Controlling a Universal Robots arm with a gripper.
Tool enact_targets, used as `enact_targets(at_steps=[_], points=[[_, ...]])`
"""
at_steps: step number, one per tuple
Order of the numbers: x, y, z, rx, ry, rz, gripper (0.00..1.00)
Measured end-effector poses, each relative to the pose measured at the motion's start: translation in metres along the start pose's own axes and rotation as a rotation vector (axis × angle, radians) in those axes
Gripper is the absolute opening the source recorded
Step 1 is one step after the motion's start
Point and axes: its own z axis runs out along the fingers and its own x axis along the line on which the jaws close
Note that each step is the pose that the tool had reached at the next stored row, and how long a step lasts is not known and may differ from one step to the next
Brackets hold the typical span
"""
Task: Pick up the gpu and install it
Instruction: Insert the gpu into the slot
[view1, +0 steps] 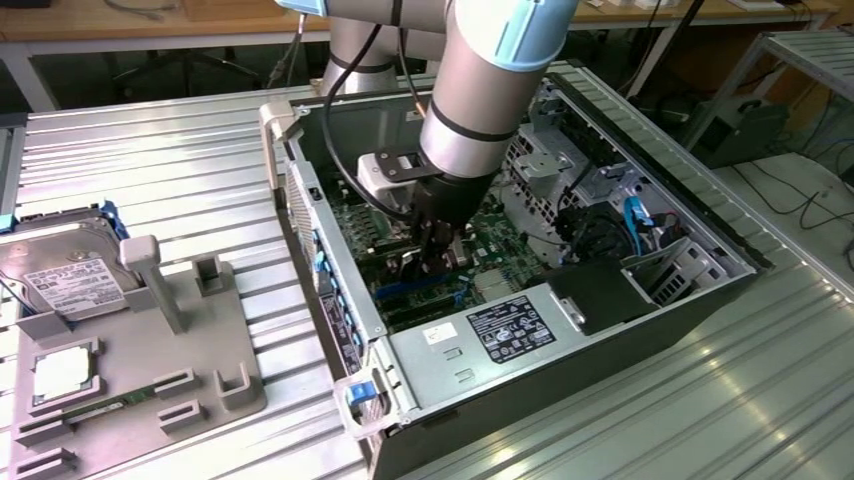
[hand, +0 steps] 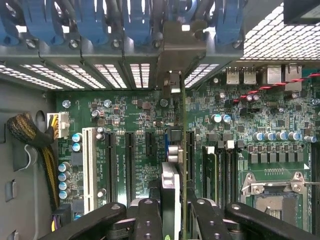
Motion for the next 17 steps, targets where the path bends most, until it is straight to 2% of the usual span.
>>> enact_targets(at_steps=[17], points=[[0.0,-0.0013,0.0,-0.0013,-0.0003,0.0,0.28]])
